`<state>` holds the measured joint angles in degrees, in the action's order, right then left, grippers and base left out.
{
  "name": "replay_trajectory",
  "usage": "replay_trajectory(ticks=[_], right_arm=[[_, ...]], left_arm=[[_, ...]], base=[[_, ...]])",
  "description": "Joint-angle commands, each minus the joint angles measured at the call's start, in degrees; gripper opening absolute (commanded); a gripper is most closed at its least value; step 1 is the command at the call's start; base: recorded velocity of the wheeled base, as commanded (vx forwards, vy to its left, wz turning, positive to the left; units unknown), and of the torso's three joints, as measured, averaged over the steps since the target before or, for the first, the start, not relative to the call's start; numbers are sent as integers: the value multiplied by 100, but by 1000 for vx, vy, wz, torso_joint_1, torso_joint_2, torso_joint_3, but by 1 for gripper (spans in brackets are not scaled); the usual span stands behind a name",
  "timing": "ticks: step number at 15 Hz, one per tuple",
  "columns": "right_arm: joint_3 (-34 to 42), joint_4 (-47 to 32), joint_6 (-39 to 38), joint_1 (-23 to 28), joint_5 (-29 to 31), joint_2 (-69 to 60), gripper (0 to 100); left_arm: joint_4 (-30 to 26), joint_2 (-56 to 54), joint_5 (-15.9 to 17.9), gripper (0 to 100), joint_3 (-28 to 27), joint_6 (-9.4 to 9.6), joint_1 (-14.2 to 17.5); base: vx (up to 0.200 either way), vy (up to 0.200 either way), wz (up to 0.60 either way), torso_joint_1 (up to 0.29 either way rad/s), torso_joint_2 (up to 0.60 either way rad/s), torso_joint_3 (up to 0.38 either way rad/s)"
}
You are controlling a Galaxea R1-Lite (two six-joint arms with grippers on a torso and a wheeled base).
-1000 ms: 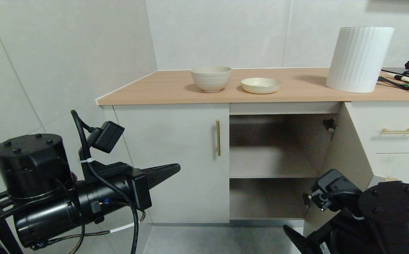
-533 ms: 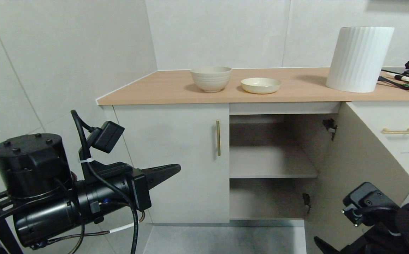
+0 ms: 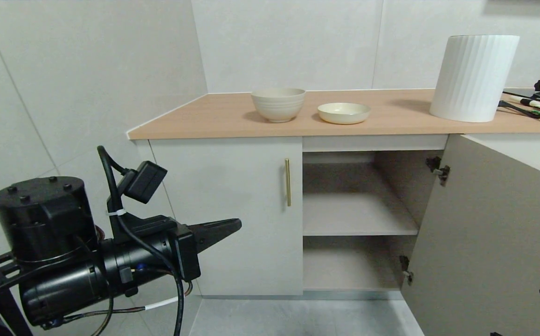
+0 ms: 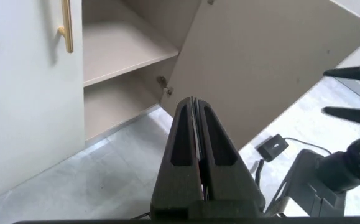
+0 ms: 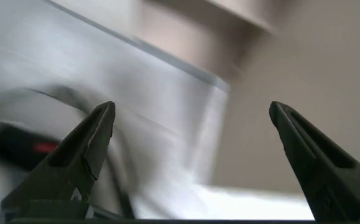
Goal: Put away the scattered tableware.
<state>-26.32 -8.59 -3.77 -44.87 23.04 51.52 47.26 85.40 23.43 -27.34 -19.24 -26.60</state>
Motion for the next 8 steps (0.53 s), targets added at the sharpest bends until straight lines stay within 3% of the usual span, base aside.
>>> replay_trajectory(ticks=[1, 5, 8], right_arm=[[-506, 42, -63, 23, -546, 139, 100], [-1763, 332, -520, 409, -1988, 1308, 100], [-2835, 543, -1012, 427, -2409, 2249, 100]], left_arm=[[11, -23, -23, 0, -17, -10, 14], [46, -550, -14, 0, 19, -194, 296], [-24, -849, -5, 0, 36, -212, 674]], base=[[0, 0, 0, 0, 0, 0], [0, 0, 0, 0, 0, 0], [0, 0, 0, 0, 0, 0]])
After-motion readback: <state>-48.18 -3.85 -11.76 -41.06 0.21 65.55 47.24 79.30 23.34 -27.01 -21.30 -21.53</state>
